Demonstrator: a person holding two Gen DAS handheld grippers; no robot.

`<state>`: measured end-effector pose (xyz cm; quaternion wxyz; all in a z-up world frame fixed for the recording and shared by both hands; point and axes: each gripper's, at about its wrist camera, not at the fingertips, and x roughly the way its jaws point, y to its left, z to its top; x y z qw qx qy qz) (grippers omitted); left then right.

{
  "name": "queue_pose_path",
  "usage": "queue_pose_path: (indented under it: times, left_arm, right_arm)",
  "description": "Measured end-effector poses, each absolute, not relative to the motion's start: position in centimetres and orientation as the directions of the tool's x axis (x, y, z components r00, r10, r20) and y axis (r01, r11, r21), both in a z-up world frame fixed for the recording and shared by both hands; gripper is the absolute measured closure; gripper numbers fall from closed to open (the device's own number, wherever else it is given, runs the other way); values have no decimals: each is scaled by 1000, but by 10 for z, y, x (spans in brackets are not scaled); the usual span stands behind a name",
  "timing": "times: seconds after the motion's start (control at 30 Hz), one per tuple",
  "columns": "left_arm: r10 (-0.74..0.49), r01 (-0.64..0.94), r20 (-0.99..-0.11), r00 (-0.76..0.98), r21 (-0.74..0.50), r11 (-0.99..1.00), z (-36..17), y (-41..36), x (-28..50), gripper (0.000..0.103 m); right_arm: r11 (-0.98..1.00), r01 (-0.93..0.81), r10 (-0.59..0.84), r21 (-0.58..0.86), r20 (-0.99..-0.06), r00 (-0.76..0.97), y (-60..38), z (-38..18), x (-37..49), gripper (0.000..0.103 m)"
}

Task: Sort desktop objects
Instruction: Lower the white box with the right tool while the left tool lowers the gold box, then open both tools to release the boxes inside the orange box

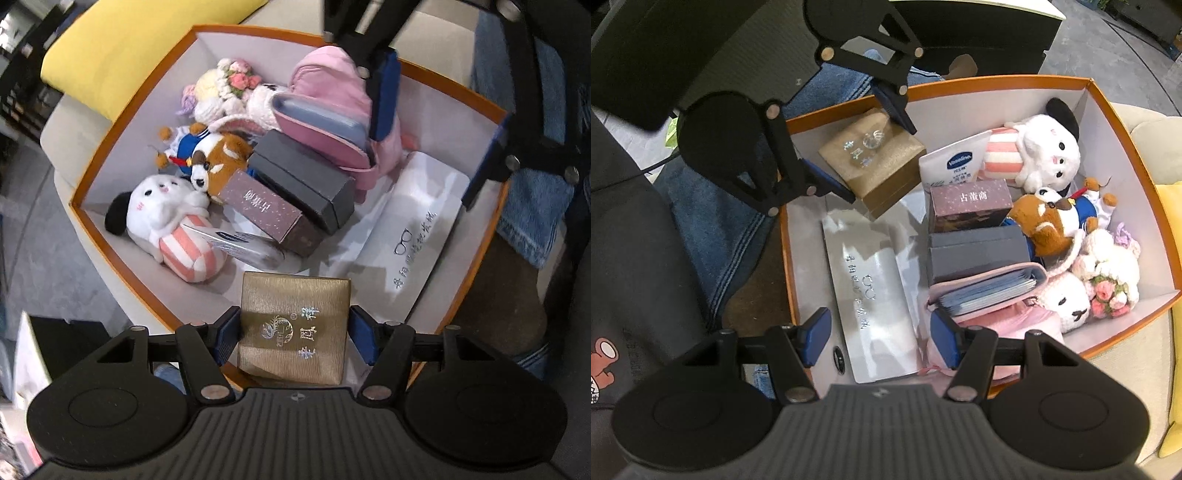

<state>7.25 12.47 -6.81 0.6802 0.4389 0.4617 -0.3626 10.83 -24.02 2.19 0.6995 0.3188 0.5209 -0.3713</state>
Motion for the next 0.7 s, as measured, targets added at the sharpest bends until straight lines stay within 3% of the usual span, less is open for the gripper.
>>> queue_pose_path:
  times: [0.17,0.5,0.6,0.7]
  left_arm:
    - [-94,903,-960,263,210,375,-71,123,83,31]
    - [-98,880,-951,293,228,416,-65,132,89,34]
    - [-126,861,-939,319,232,453,-58,139,84,35]
    - [-174,838,-923,342,216,501,-46,150,76,36]
  right_arm:
    - [518,853,-195,69,-961,197,-242,18,106,41]
    - [503,859,-205,94,-953,224,-243,16,102,42]
    - [469,872,-221,139,-938,268,-248,18,100,55]
    - [432,885,-249,175,-919,304,-254,19,101,60]
